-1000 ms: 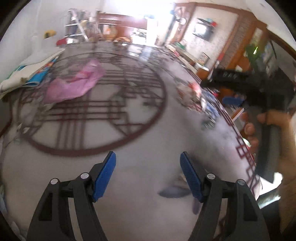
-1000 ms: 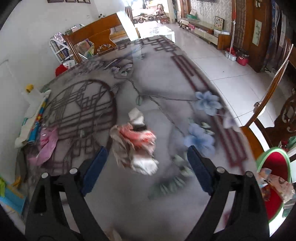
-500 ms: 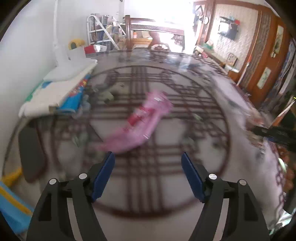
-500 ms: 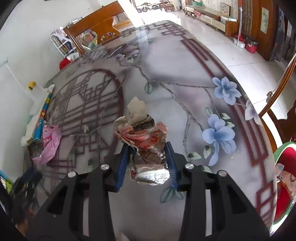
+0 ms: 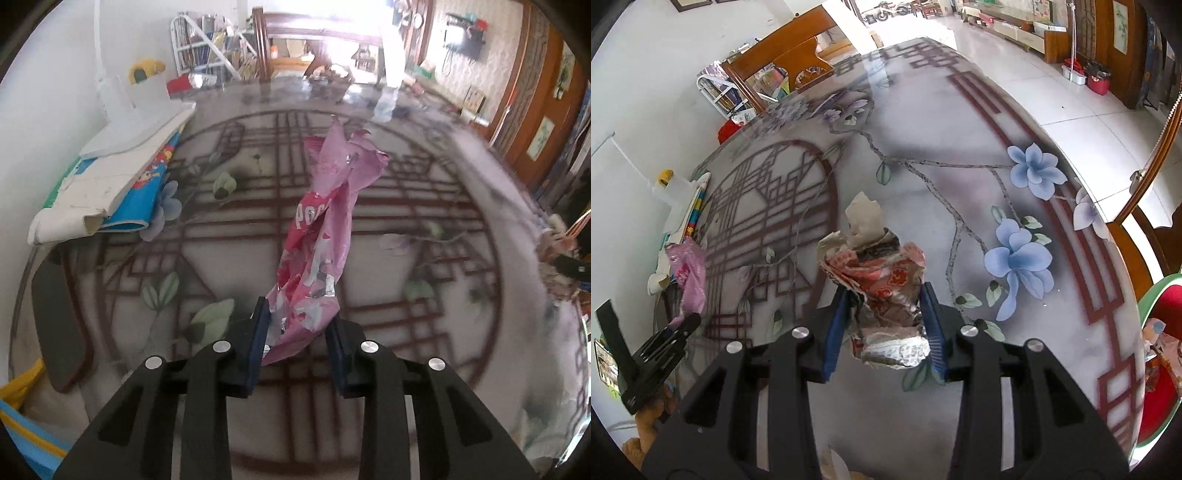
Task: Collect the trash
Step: 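Grasp the pink plastic bag with the left tool while the right tool grasps the crumpled red-white paper, then carry the pink bag and crumpled paper over the red bucket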
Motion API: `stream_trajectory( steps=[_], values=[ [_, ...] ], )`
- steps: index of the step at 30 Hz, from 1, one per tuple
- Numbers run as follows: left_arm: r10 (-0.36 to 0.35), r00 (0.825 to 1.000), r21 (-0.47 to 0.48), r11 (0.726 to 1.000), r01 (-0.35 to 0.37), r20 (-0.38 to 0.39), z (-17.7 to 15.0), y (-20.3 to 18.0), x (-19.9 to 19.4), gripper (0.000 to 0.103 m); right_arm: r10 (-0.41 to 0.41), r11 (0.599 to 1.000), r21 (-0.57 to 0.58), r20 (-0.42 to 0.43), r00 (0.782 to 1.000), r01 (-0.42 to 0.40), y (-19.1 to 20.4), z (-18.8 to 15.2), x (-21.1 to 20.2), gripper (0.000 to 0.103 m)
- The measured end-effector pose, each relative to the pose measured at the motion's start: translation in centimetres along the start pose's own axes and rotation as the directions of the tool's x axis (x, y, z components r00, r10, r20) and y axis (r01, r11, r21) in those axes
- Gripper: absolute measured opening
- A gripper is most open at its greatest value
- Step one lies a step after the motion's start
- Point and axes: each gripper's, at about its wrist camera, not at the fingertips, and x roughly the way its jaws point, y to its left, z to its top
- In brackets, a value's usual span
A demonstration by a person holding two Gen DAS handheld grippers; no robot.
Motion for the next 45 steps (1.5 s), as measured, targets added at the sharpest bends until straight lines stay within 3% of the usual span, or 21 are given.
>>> stream_trajectory(
  steps=[9,14,22,28,39,42,45],
  values=[
    [-0.156,0.979,-0.042,0.986,0.163,0.132,-3.8,-4.0,-7.6,0.026,0.001,0.998,-0.059,0.04,0.999,0.001,-0.3,-1.6,-3.5,0.039],
    [-0.23,0.956,0.008,0.972,0.233,0.18,-6.5,-8.2,-11.4,0.026,-0.026,0.991,-0.127,0.142,0.989,0.044,-1.0,-2.5,-8.2,0.038],
    [-0.337,0.927,0.103,0.941,0.323,0.166,-8.3,-14.1,-14.4,0.026,0.005,0.997,-0.076,0.232,0.973,0.013,-5.2,-4.5,-15.4,0.039],
    [-0.397,0.902,0.17,0.914,0.37,0.173,-8.0,-18.9,-15.7,0.026,-0.102,0.984,-0.113,0.289,0.952,0.139,-8.4,-6.6,-19.5,0.039],
    [-0.474,0.872,0.261,0.863,0.432,0.122,-8.4,-25.9,-16.2,0.027,-0.175,0.979,0.156,0.314,0.933,0.131,-19.8,-11.2,-23.0,0.039],
    [-0.507,0.858,0.295,0.835,0.465,0.082,-8.8,-28.4,-15.9,0.027,-0.194,0.961,0.248,0.3,0.934,0.12,-23.1,-12.6,-22.4,0.039],
    [-0.548,0.837,0.353,0.785,0.509,0.01,-9.1,-31.9,-15.1,0.027,-0.209,0.942,0.315,0.279,0.937,0.116,-25.2,-13.6,-21.9,0.039]
  ],
)
